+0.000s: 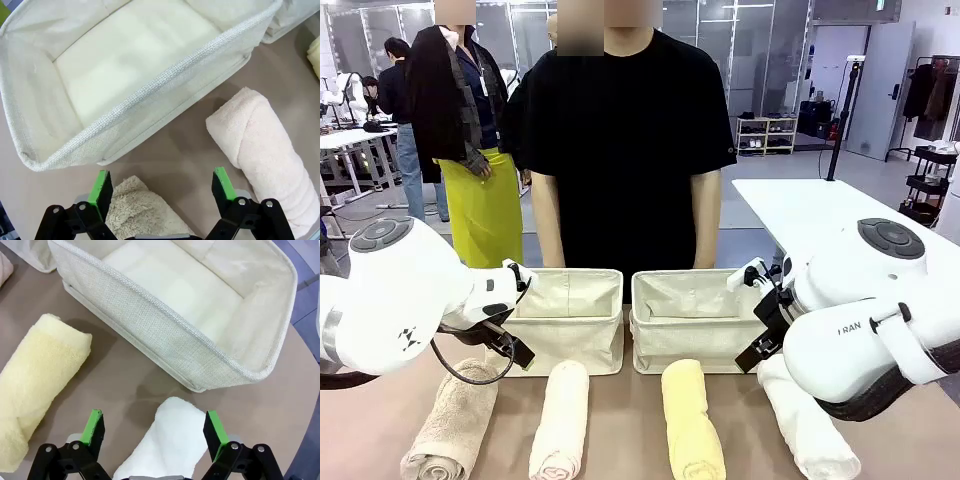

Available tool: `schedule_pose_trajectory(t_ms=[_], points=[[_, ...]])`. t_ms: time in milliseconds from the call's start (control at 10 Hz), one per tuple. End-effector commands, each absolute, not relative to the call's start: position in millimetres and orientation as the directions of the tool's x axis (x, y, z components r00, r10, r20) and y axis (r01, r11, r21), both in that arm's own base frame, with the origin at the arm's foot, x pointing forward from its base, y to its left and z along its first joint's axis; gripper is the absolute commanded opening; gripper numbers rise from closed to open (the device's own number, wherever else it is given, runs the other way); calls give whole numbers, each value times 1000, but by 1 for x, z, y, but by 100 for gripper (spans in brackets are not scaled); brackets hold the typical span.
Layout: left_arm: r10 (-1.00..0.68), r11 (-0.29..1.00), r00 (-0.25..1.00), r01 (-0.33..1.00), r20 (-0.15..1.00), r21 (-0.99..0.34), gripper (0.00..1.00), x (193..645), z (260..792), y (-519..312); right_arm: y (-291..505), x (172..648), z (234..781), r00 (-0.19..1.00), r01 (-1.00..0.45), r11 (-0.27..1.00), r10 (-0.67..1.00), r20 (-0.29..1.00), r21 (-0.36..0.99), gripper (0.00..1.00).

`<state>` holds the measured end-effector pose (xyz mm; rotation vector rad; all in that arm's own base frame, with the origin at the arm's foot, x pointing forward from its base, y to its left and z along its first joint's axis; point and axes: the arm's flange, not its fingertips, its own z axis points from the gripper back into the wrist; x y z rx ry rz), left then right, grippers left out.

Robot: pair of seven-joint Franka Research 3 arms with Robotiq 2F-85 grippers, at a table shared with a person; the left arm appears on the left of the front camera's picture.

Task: Divide the towels into two baskets.
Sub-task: Pick up one hotel-folded towel and place it in the Fabric basket indicated by the person.

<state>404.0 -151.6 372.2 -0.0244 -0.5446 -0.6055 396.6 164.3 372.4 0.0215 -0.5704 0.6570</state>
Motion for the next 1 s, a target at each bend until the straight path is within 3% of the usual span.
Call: schedule_pose_trajectory(t_ms=[0, 900], points=[[-535, 826, 686, 547, 493, 134, 100, 404, 372, -152, 164, 397, 372, 645, -583, 797, 571, 508, -157, 100], [-535, 826, 686, 547, 493, 134, 100, 404, 372, -152, 164, 397, 372, 645, -583, 797, 571, 508, -157, 100]])
